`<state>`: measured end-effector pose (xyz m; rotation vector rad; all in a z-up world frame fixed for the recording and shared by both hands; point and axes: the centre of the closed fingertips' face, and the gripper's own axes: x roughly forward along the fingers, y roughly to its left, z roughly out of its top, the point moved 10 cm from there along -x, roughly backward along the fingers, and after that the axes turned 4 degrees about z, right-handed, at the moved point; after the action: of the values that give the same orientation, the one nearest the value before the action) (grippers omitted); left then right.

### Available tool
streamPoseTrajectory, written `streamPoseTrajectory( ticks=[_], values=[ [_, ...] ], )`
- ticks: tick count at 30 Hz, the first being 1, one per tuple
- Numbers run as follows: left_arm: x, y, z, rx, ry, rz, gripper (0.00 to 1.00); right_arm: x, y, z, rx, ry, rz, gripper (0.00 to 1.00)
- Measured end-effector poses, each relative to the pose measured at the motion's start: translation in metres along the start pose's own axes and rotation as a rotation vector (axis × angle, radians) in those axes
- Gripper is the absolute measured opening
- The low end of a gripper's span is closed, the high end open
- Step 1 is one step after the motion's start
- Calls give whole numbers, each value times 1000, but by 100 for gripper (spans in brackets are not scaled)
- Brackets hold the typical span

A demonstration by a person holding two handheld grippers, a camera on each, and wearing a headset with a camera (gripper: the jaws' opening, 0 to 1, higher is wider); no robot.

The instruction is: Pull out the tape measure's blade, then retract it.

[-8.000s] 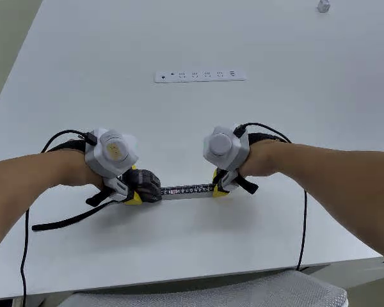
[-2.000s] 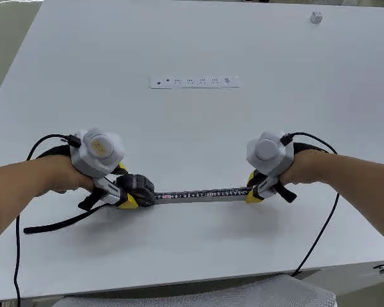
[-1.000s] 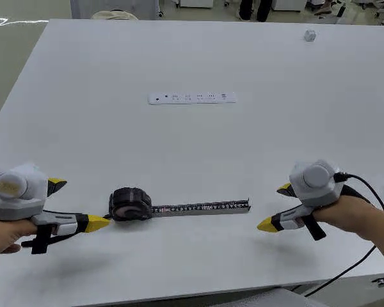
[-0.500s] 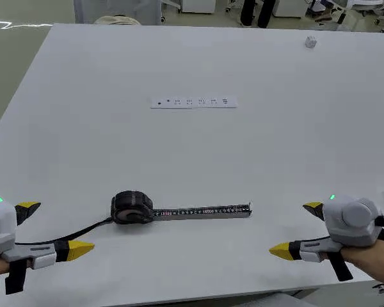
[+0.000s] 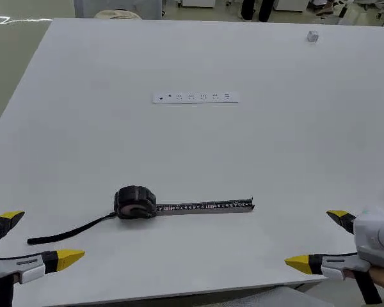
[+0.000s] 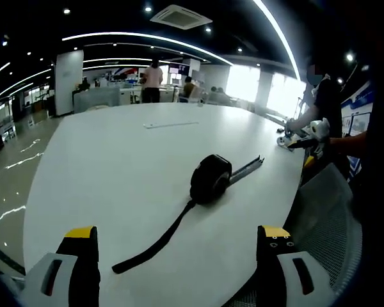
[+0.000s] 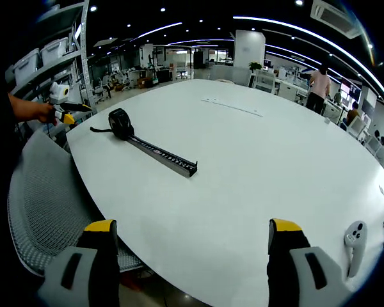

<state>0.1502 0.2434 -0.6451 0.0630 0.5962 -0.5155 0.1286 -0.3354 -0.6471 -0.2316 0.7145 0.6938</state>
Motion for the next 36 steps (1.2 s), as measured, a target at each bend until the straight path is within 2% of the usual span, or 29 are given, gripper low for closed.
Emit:
streamPoseTrajectory(
  ticks=[8, 11, 21, 26, 36],
  values=[
    [-5, -1, 1, -5, 5, -7, 100, -7, 9, -3, 0, -44, -28, 100],
    [-6, 2, 2, -4, 7, -8, 100, -5, 20, -3, -5, -40, -20, 100],
    [-7, 6, 5, -14, -8, 11, 100, -7, 17, -9, 9, -21, -20, 100],
    [-7, 6, 8, -8, -10, 7, 100, -11, 14, -8, 11, -33, -31, 100],
    [-10, 6, 6, -12, -8, 10, 100, -12, 13, -12, 19, -14, -34, 100]
  ],
)
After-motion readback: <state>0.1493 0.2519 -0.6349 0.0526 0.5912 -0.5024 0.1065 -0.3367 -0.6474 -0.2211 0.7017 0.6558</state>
